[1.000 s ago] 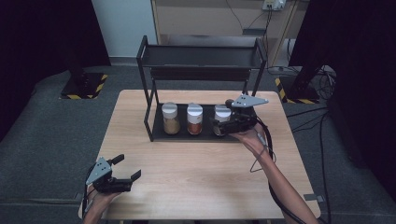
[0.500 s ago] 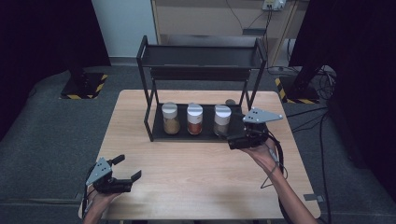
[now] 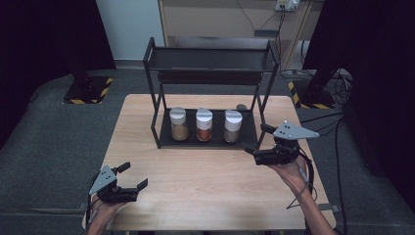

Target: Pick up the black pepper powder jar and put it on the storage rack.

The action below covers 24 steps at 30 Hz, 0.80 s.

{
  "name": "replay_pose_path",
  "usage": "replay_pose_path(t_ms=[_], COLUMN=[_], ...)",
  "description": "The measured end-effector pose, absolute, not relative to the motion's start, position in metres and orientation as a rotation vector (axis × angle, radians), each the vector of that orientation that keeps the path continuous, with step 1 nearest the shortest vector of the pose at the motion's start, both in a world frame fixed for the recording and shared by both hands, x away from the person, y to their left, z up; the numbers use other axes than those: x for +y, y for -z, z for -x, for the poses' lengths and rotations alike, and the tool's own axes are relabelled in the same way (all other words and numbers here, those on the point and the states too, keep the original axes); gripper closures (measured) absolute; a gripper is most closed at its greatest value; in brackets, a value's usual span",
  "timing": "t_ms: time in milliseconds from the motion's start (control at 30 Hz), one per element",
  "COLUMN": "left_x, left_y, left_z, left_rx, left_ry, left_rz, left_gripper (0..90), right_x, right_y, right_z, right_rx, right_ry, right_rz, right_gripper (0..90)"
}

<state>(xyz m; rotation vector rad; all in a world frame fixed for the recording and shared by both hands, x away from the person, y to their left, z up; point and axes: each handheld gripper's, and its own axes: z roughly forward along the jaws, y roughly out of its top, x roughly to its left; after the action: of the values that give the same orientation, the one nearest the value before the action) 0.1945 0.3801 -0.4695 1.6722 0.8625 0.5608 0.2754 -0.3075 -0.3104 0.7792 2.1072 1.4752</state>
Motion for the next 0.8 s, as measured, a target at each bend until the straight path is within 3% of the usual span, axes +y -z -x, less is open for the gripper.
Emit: replay_pose_path(t_ms=[800], left_x=[0.380], left_y=[0.469], left_z=[-0.193], left_rx=[0.859], left_ry=[-0.562], left_rz=[-1.668], left_gripper=[3.5], right_x=[-0.360], right_y=[0.347], right_z=[-0.226], right_rx=[2.018], right_ry=[-1.443], right_rz=[-0.947], right_gripper=[10.6])
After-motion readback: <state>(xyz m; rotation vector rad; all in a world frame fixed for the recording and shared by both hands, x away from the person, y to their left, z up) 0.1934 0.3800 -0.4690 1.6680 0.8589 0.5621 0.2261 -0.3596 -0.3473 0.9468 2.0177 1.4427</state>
